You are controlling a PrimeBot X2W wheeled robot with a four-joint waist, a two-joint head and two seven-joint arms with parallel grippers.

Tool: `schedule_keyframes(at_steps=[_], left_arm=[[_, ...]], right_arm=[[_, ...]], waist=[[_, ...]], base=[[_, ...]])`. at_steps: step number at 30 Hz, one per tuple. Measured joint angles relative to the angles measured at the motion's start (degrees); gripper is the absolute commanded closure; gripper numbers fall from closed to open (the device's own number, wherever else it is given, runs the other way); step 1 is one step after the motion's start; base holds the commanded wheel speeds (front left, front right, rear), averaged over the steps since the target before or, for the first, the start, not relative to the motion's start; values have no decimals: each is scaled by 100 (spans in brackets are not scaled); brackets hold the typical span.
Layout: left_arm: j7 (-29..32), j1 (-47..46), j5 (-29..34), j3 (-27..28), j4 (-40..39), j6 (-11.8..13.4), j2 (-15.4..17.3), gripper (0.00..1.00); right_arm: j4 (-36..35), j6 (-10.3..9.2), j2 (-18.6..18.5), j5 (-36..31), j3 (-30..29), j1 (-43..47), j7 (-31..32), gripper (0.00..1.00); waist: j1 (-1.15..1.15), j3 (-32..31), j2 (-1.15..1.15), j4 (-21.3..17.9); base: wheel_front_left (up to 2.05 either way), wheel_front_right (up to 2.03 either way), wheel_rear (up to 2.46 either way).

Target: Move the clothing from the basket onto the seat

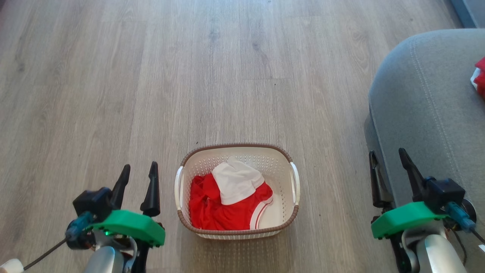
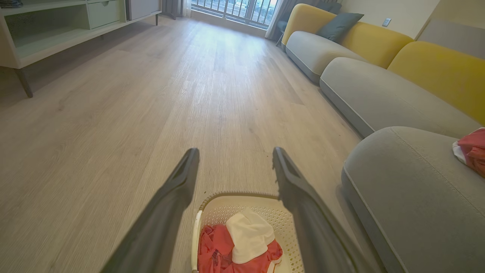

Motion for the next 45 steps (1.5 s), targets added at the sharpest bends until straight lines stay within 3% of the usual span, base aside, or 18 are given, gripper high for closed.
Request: schedule_keyframes(at_steps=[12,21,26,33,45], left_arm=[[0,-1,-11,-42,-59,10,-3,0],[0,-240,-9,-305,12,14,-3,0],[23,-1095,102,-873,334,64,-25,0],[538,-2697,250,-1536,1199,215,-43,0],[1443,-4814,405,-1944,3271,742,-63,0]], right_arm=[[-16,0,0,1,-3,-8,0,0],[-260,0,1,-7,-69,-188,0,0],[-639,0,1,-22,-113,-753,0,0],[-1057,0,0,-58,-129,-1516,0,0],[-1308,0,-7,264,369,-2403,-1,0]], waist=[[0,155,0,-21],[0,647,0,-89],[1,1289,0,-151],[2,2498,0,-247],[2,4390,0,-666]], base=[[0,0,0],[0,0,0],[0,0,0],[0,0,0],[0,0,0]])
